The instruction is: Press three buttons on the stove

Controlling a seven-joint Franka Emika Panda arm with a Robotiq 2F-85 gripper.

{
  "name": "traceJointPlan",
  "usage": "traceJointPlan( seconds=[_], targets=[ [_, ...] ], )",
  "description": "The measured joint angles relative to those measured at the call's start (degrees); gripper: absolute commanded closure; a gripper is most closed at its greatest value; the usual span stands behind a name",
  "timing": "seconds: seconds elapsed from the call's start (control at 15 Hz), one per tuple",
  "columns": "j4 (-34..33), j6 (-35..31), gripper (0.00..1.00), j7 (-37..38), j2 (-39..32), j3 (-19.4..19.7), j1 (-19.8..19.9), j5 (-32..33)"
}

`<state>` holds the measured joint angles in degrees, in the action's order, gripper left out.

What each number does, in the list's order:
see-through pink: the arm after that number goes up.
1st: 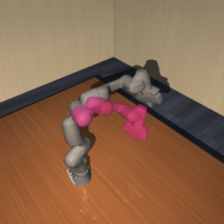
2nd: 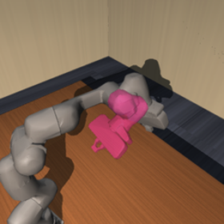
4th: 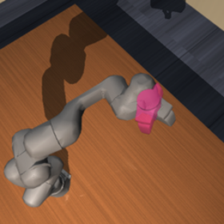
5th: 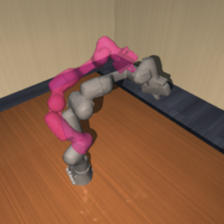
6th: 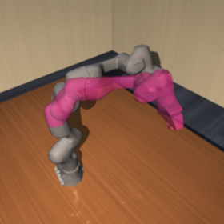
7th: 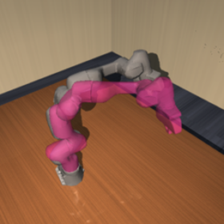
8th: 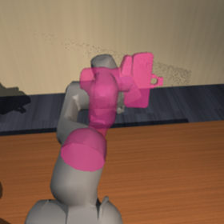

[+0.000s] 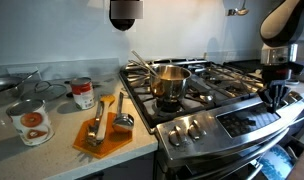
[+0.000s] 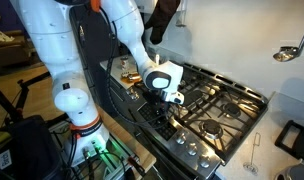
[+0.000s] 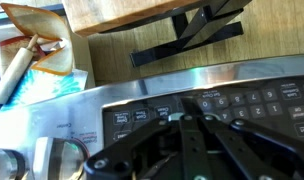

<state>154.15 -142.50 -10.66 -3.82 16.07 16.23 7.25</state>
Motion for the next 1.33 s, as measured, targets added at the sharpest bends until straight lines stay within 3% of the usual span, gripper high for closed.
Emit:
traceJointPlan(
  seconds=[0.67, 1.33],
  targets=[
    [-2.8, -2.3, 1.0, -0.1, -6.3, -1.4, 0.0, -2.7],
    [-5.1, -2.5, 1.0, 0.0, -8.0, -1.7, 0.1, -4.5]
  ],
)
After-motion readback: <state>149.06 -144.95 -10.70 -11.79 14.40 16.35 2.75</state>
